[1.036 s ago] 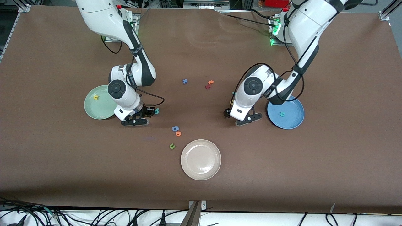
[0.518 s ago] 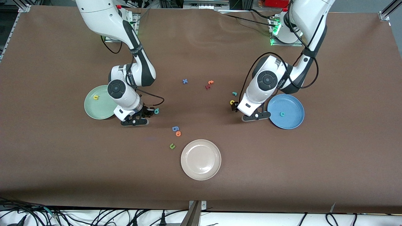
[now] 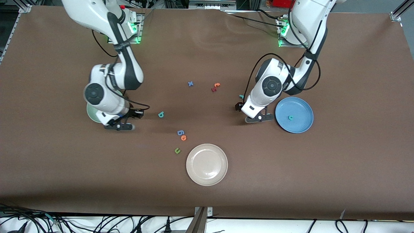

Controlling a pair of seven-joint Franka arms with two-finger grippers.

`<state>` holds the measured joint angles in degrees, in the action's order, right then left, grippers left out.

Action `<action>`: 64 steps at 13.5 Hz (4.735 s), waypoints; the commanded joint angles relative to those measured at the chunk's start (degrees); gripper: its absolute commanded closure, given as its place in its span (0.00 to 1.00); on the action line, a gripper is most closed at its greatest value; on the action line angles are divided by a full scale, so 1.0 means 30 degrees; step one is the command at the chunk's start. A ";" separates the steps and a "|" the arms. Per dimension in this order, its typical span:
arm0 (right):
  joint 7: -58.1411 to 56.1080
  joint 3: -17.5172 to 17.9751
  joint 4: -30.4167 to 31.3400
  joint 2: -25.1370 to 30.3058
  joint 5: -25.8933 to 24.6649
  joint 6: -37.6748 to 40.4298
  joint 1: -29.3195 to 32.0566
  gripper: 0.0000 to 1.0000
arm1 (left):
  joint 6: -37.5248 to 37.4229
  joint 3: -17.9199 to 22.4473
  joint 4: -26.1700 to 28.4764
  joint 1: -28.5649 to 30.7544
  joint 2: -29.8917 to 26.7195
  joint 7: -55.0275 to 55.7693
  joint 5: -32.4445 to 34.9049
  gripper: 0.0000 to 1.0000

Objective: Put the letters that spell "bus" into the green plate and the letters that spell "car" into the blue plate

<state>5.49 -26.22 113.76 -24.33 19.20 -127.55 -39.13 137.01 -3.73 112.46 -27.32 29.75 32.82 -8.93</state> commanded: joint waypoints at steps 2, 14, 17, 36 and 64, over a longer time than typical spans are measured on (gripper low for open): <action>-0.0541 -0.2181 0.0924 0.1400 0.0223 0.2789 -0.0054 0.91 | -0.0171 0.0099 -0.0777 -0.0559 0.0542 0.0630 -0.0421 0.01; -0.3352 -0.4032 0.3915 -0.0853 0.0193 -0.0372 -0.0024 0.83 | 0.2144 0.0099 0.0599 -0.1878 0.0807 0.1774 -0.0421 0.08; -0.3354 -0.4032 0.3974 -0.0854 0.0193 -0.0343 0.0034 0.48 | 0.2261 0.0099 0.0834 -0.1878 0.0689 0.1774 -0.0392 0.17; 1.1519 -0.3536 -0.0713 -0.2522 0.1445 0.0129 -0.6177 0.02 | -0.0105 0.0187 -0.0597 -0.1732 0.0748 0.1599 -0.0333 0.69; 1.6568 -0.2597 -0.0801 -0.4780 0.5964 -0.3360 -0.6792 0.23 | 0.3574 0.0187 0.8772 0.5593 -0.6137 -0.6604 0.1336 0.83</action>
<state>54.25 -33.59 112.36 -37.33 35.87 -136.90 -58.92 144.42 -2.72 135.30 -11.17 13.40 13.90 -6.63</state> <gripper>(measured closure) 0.229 0.678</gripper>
